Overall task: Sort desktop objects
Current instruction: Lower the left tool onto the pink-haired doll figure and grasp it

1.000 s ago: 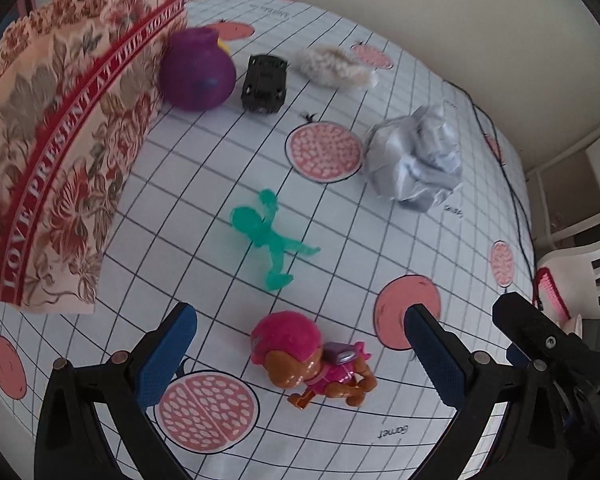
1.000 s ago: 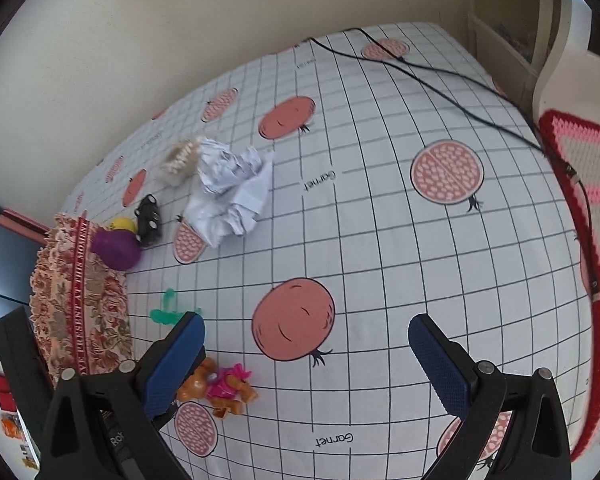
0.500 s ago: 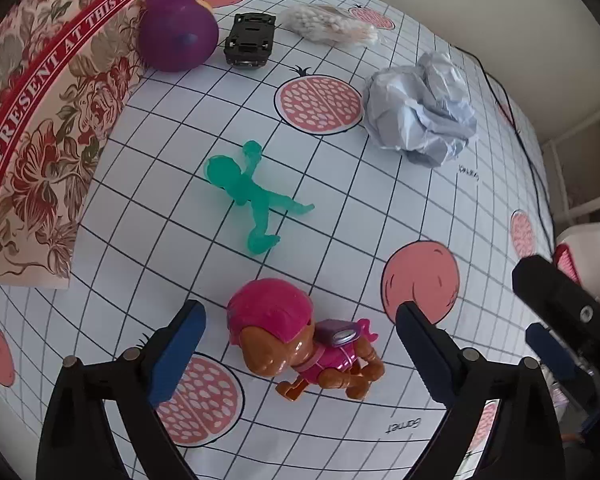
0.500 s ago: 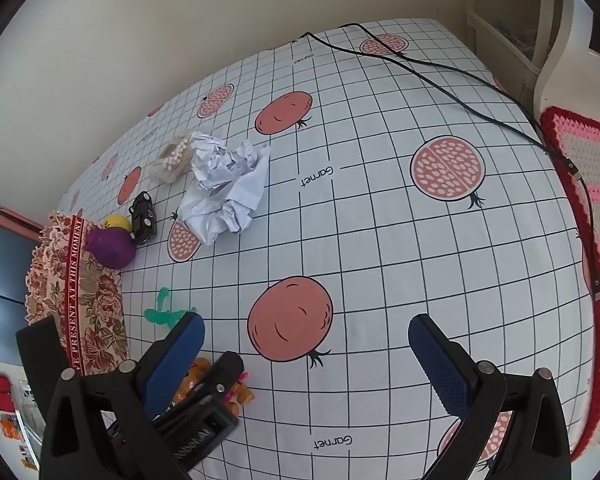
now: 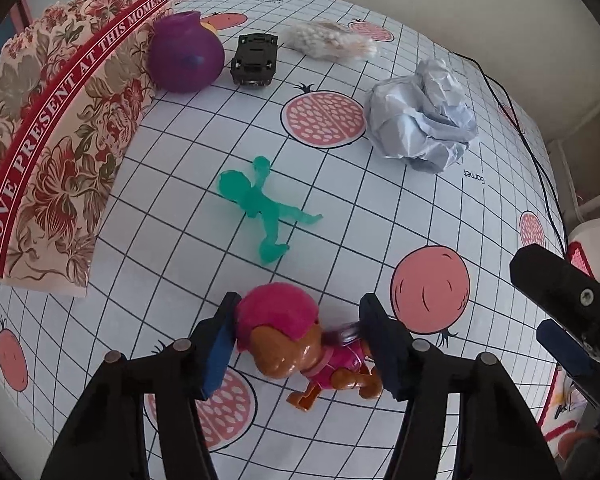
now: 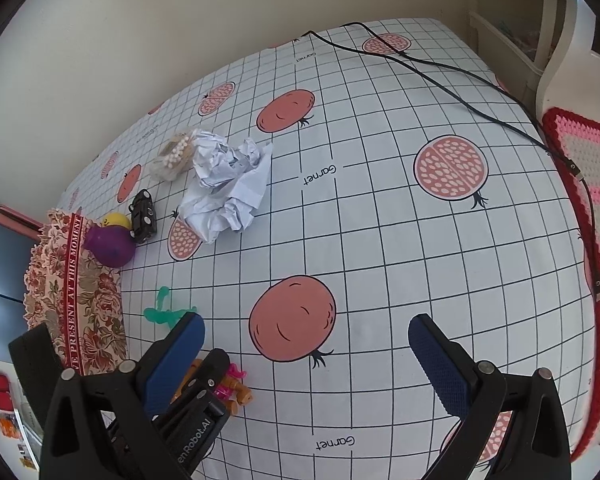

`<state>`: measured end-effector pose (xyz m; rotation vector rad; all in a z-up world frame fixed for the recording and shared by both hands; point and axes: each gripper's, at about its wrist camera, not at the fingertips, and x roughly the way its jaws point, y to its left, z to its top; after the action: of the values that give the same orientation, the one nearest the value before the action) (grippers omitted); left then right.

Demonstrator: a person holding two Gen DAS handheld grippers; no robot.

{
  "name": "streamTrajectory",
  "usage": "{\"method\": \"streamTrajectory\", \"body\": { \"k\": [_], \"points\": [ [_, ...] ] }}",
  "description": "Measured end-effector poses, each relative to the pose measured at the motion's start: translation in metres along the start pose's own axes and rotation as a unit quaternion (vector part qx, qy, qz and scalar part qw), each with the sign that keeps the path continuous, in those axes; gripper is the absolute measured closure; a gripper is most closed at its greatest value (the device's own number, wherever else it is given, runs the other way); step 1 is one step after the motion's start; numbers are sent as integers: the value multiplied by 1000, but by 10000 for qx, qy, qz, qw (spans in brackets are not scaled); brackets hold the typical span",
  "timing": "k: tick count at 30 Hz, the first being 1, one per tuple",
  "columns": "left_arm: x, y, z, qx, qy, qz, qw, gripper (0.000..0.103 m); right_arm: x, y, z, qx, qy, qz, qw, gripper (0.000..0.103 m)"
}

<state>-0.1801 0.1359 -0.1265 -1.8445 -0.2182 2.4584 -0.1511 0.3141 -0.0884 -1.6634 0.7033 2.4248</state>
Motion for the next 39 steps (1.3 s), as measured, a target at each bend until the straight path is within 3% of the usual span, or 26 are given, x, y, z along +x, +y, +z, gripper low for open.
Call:
{"method": "streamTrajectory", "body": {
  "k": [16,22,30,32,34,39],
  "points": [
    [-6,7,2,-124,9,-431,9990,41,11,8,-2,-80,76,-121,9999,0],
    [-18,11,8,-181,-143,-537,9983,41,6,9,0,-15,-77,57,10000,0],
    [-34,15,22,-294,-462,-604,9967,41,-12,10,9,58,-617,320,9976,0],
    [-42,28,44,-333,-595,-676,9954,41,-23,12,13,49,-883,403,9953,0],
    [-48,27,41,-395,-745,-694,9940,41,-31,13,15,64,-1131,473,9924,0],
    [-59,35,74,-571,-1134,-806,9886,41,-35,20,23,150,-1412,701,9874,0]
  ]
}}
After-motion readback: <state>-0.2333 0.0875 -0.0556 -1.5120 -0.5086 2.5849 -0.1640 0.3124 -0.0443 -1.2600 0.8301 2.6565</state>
